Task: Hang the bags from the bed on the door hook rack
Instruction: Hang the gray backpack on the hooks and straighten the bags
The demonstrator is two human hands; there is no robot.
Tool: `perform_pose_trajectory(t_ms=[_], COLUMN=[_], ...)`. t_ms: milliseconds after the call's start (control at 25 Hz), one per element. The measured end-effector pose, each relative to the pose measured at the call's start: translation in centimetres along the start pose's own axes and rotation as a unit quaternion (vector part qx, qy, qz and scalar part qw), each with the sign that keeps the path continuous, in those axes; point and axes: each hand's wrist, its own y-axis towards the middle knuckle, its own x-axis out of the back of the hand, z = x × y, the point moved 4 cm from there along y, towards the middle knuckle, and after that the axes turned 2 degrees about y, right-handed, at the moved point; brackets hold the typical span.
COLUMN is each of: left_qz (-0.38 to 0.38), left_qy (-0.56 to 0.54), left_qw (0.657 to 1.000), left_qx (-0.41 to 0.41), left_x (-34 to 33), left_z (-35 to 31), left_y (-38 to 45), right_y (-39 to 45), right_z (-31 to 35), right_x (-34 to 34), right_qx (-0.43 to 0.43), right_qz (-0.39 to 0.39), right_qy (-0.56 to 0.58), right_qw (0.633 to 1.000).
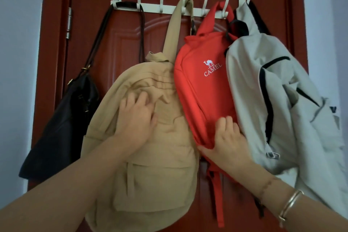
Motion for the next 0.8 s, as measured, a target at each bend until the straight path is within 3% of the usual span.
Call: perform_pose_trajectory(t_ms=[120, 200, 280, 400, 520, 600, 680, 760, 800], left_qz=[0.025, 0.036, 0.055, 0.049, 0.035, 0.022, -0.005, -0.041, -0.060], left_qy=[-0.241, -0.259, -0.249, -0.232, -0.336, -0.484, -0.584, -0.612, -0.599], left_qw=[0.967, 0.959, 0.947, 0.927, 0.890, 0.827, 0.764, 0.737, 0.743], left_qx=[0.083, 0.111, 0.195, 0.290, 0.305, 0.286, 0.274, 0.284, 0.291], left_x=[0.7, 0.0, -0.9, -2.3, -2.8, -2.8, -2.8, -2.5, -2.3], left_z=[-6.4, -10.3, -11.3, -8.7, -5.0, -3.9, -2.8, -1.4, -0.6], left_y=[1.6, 2.1, 2.7, 4.4, 6.7, 7.7, 8.3, 8.9, 9.1], right_y=[-0.8, -0.4, 0.3, 2.2, 7.1, 10.5, 12.9, 14.5, 14.7], right_z=[-3.1, -3.4, -3.1, -2.5, -3.0, -3.4, -4.4, -5.3, -5.3], right_x=[-1.9, -2.5, -2.6, -1.4, 0.2, 1.8, 2.6, 2.4, 2.2], right_qx=[-0.038, 0.009, 0.053, 0.023, -0.081, -0.104, -0.123, -0.160, -0.164], right_qz=[0.123, 0.146, 0.167, 0.248, 0.101, 0.006, -0.075, -0.074, -0.058], right_qy=[-0.060, -0.038, 0.098, 0.349, 0.491, 0.480, 0.495, 0.533, 0.541], right_qw=[0.990, 0.989, 0.980, 0.903, 0.861, 0.871, 0.857, 0.828, 0.823])
